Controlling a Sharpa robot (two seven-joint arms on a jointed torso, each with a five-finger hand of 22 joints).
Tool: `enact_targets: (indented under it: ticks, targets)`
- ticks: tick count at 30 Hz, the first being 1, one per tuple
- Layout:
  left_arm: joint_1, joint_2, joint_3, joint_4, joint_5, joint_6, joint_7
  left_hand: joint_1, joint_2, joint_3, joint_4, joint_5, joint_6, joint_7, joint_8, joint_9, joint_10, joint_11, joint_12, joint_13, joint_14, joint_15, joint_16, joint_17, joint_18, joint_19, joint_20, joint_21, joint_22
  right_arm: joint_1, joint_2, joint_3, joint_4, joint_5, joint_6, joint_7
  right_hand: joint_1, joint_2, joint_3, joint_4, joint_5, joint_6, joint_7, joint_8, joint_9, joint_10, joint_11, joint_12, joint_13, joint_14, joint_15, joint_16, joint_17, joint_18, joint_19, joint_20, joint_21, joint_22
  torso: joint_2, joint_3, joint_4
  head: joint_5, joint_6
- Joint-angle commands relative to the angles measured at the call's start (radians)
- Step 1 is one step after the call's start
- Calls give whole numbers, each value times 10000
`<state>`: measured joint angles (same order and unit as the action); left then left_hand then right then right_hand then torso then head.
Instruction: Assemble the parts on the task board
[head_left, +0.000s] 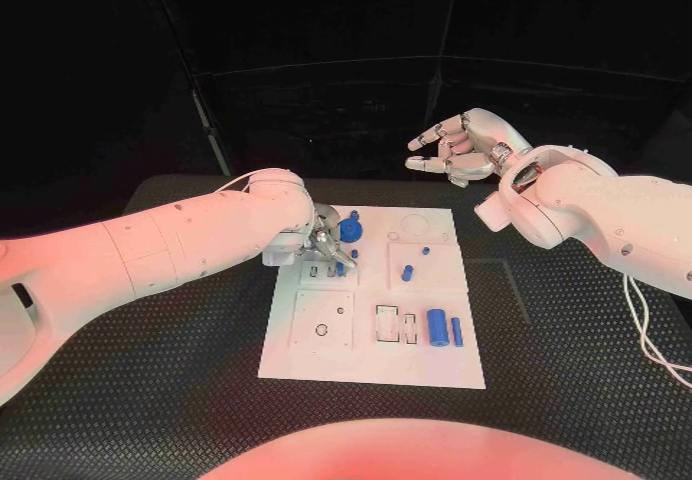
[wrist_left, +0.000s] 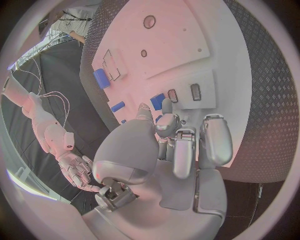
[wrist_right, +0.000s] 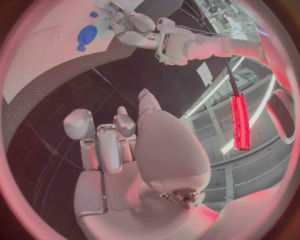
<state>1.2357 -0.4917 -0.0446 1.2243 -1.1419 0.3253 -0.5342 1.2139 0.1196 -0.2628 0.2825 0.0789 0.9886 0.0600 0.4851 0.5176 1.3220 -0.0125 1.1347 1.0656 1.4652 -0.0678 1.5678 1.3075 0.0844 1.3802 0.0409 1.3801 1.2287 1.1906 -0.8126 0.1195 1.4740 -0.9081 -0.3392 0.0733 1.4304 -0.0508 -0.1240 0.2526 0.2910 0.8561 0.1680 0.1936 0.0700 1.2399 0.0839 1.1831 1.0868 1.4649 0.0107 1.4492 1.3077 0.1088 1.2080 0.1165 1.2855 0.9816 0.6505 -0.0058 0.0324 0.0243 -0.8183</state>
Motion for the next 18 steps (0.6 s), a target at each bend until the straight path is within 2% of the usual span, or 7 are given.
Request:
enact_targets:
  ticks: [1,7,18]
  targets:
    - [18,23,5,-18,70,151,-74,189,18,63,-41,70,-72,-7,43,41,-78,15,53,15,1056,-13,30,2632,-124,18,31,49,13,19,17,8,0,27,77,32,-1,81,-41,-13,38,57,-23,42,-8,-31,-51,-26,-2,563,-74,-22,510,102,-51,-29,-44,0,0,-3,-4,-1,-1]
    - [18,38,5,-27,72,189,-74,857,196,445,-342,103,-147,-13,65,178,-99,6,44,18,1056,-20,30,2632,-124,9,27,51,39,19,34,8,-16,27,88,31,51,118,-41,-44,81,58,-28,57,-9,-29,-58,-29,-11,566,-81,-27,508,104,-49,-34,-56,-15,3,-1,-2,0,-7]
    - [18,80,5,-58,115,289,-80,1551,265,1035,-731,121,-256,-44,-3,276,-156,-25,-31,-28,1056,-42,30,2632,-119,-16,6,35,45,18,49,8,-28,27,117,32,104,155,-50,-79,173,53,-32,73,-12,-26,-64,-30,-17,570,-87,-32,509,102,-36,-41,-62,-14,5,-4,1,2,-42]
